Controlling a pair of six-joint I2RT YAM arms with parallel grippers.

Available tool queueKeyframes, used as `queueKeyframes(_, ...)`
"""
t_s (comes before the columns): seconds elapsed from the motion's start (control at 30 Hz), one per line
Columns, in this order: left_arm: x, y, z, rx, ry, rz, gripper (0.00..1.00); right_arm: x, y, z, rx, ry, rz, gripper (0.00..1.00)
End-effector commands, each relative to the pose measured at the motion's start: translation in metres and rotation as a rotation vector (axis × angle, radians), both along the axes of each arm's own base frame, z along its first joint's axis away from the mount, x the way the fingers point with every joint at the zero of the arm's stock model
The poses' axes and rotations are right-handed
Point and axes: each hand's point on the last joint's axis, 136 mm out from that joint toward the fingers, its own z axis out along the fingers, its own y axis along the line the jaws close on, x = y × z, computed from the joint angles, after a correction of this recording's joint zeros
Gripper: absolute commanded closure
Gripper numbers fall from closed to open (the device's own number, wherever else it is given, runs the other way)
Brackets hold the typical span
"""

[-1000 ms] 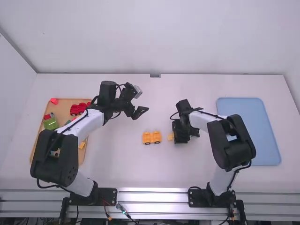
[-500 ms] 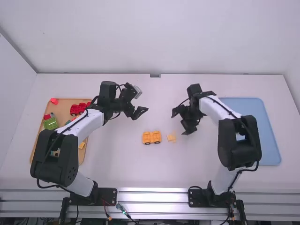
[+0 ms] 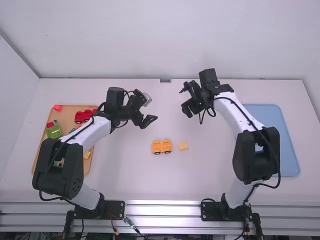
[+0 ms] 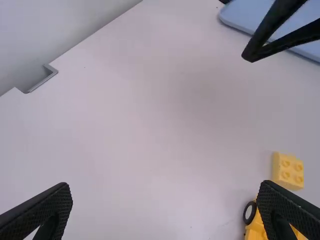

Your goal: Assemble lego blocks to make yellow taxi

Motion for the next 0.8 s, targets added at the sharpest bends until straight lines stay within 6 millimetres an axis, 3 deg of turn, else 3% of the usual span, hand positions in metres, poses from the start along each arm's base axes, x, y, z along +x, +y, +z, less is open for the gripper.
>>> queueKeyframes(0.0, -0.004, 0.002, -0.007, 0.013, 0.011, -0.018, 0.01, -0.004, 0.007, 0.010, -0.142, -0.129, 0.355, 0.01)
queueKeyframes(0.13, -0.017, -0.002, -0.013, 0.063, -0.026, -0.125, 0.01, -0.052, 0.041, 0.014, 0.037, -0.128, 0.766, 0.12)
queueKeyframes(0.2, -0.031, -0.009, -0.014, 0.064, -0.060, -0.237, 0.01, -0.071, 0.046, 0.021, 0.135, -0.143, 0.886, 0.10)
queueKeyframes(0.27, -0.054, -0.018, -0.013, 0.055, -0.125, -0.406, 0.01, -0.093, 0.046, 0.032, 0.279, -0.185, 1.008, 0.00)
queueKeyframes(0.43, -0.077, -0.024, -0.017, 0.028, -0.162, -0.533, 0.01, -0.110, 0.031, 0.019, 0.405, -0.244, 1.039, 0.01)
queueKeyframes(0.77, -0.083, -0.029, -0.058, -0.067, -0.125, -0.508, 0.01, -0.119, 0.028, -0.058, 0.443, -0.228, 0.853, 0.01)
